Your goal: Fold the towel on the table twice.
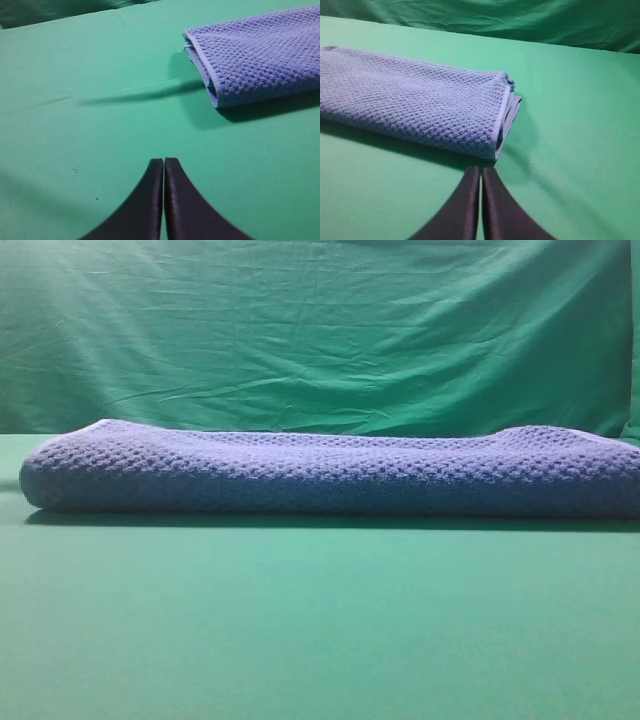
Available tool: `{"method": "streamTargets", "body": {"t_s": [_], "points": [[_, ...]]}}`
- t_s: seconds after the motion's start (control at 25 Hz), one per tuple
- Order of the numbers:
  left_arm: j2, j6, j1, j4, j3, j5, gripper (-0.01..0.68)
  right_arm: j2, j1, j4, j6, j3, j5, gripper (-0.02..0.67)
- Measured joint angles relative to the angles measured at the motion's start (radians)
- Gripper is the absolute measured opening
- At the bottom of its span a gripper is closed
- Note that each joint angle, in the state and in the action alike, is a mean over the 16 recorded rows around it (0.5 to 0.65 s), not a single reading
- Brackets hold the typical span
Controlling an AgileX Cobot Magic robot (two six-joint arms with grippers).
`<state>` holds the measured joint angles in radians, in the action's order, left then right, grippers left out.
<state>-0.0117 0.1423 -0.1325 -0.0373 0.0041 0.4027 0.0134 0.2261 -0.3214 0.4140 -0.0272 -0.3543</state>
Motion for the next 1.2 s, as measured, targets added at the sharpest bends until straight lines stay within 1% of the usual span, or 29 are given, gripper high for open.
{"method": "streamTargets", "body": {"t_s": [0.8,1.2], "points": [[0.000,0.001,0.000,0.002,0.001,-0.009,0.000,0.000,-0.003,-0.018,0.000,0.000,-0.024,0.000],[0.000,0.002,0.000,0.002,0.001,-0.009,0.000,0.000,-0.040,-0.019,-0.001,0.000,-0.029,0.000]]}}
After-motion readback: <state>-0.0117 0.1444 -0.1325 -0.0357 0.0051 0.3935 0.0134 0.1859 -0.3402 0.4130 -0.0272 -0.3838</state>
